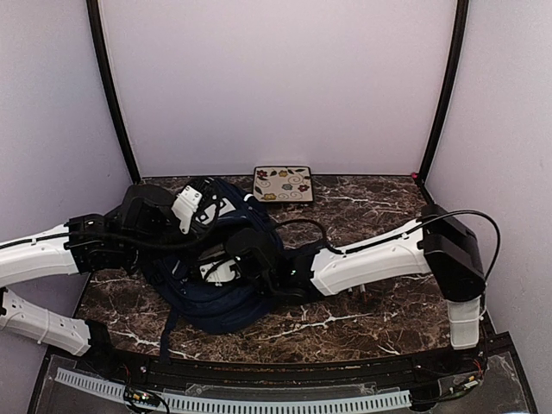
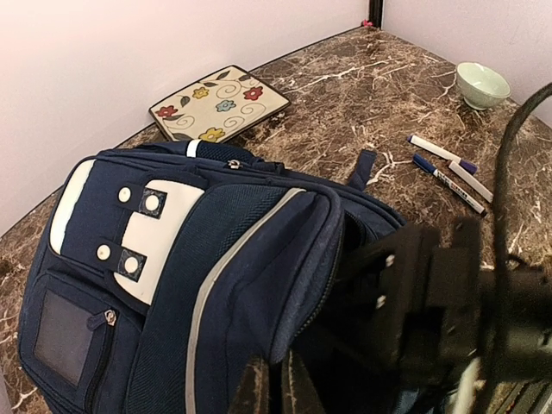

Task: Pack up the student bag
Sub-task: Place the pen in the upper front pocket of the bag, then pick up the pen from the center of the board.

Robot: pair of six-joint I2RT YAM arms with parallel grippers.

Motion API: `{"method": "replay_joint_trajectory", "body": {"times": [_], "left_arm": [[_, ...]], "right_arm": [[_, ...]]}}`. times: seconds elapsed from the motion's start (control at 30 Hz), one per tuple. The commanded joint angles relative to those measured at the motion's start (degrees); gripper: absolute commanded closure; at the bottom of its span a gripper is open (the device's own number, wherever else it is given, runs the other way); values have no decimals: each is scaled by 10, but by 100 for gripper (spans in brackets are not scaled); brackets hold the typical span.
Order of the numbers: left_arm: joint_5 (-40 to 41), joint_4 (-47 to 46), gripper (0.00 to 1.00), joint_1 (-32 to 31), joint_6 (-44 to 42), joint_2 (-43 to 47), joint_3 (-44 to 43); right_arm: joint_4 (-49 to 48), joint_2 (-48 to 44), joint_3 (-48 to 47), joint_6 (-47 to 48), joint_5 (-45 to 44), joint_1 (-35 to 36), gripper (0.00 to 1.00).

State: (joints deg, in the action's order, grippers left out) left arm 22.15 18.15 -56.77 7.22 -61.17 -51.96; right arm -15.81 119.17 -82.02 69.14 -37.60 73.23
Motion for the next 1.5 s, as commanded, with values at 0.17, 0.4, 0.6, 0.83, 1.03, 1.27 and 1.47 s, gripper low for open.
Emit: {"method": "replay_joint_trajectory", "body": {"times": [0.17,0.4,0.6,0.83,1.03,1.27,1.47], "left_arm": [[6,-47,100,-3,12,3,-4],[2,-40,100,-3,25,-48,24],[-13,-31,100,-3,29,-72,45],[-14,-70,68,-4,17,-108,63],[-8,-107,57,-24,1,-149,67],[121,-55,70,-69,-2,-211,26],[136,-49,92,-76,-6,-174,11]], "right_arm": [[297,-163,53,-207,207,21,62],[426,-247,113,-312,301,9,63],[430,-326,221,-368,353,-50,63],[401,-358,241,-419,410,-140,63],[391,-362,240,-427,419,-178,63],[383,-366,244,-434,417,-204,64],[431,-356,224,-451,463,-290,65]]}}
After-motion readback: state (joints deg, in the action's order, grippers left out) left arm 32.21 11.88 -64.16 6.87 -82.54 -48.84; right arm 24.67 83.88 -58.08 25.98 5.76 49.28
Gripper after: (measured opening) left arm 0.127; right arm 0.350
